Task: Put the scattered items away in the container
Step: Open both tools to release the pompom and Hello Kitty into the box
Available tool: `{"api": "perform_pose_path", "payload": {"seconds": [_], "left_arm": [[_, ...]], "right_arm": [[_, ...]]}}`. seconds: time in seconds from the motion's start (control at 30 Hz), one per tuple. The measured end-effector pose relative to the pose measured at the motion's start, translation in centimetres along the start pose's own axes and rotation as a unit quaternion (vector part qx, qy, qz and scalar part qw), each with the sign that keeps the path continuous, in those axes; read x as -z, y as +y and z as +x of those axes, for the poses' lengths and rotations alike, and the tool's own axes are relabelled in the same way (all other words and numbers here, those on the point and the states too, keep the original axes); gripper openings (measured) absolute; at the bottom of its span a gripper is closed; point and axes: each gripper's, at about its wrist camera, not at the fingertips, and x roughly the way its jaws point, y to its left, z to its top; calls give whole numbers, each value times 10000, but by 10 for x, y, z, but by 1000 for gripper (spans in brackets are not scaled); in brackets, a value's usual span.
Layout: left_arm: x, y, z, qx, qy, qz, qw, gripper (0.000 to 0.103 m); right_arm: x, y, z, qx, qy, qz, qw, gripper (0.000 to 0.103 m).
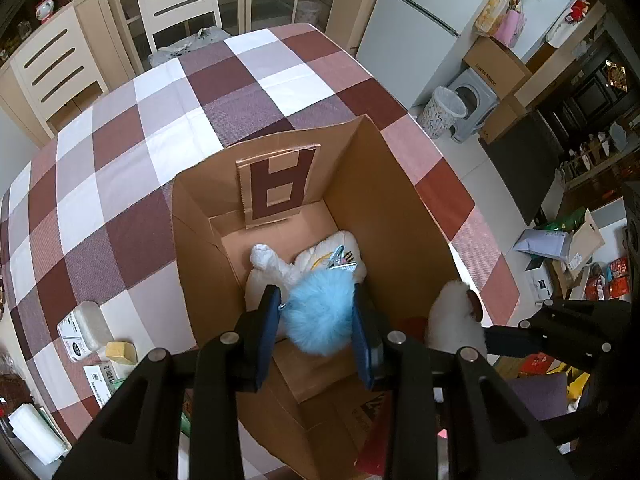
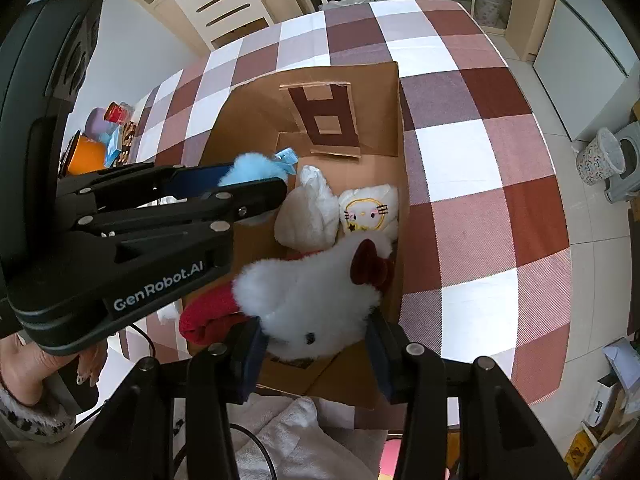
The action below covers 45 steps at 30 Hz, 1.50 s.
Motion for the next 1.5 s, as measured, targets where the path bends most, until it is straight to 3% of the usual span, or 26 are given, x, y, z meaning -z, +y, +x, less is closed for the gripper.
{"api": "perform_pose_path", "payload": {"seconds": [0.17, 0.3, 0.6, 1.5], "left_arm": [[1, -3, 1, 40, 40, 63, 10000, 37], [3, -10, 0, 2, 51, 194, 9998, 64], [7, -12, -10, -260, 47, 263, 9993, 83], [60, 30, -55, -577, -159, -464, 9971, 84]], "right_arm": [[-1, 0, 1, 42, 26, -64, 10000, 48], [-2, 0, 1, 177, 67, -129, 9997, 50], [0, -2, -10, 461, -1, -254, 9986, 62], [6, 26, -18, 827, -69, -834, 9931, 63]]}}
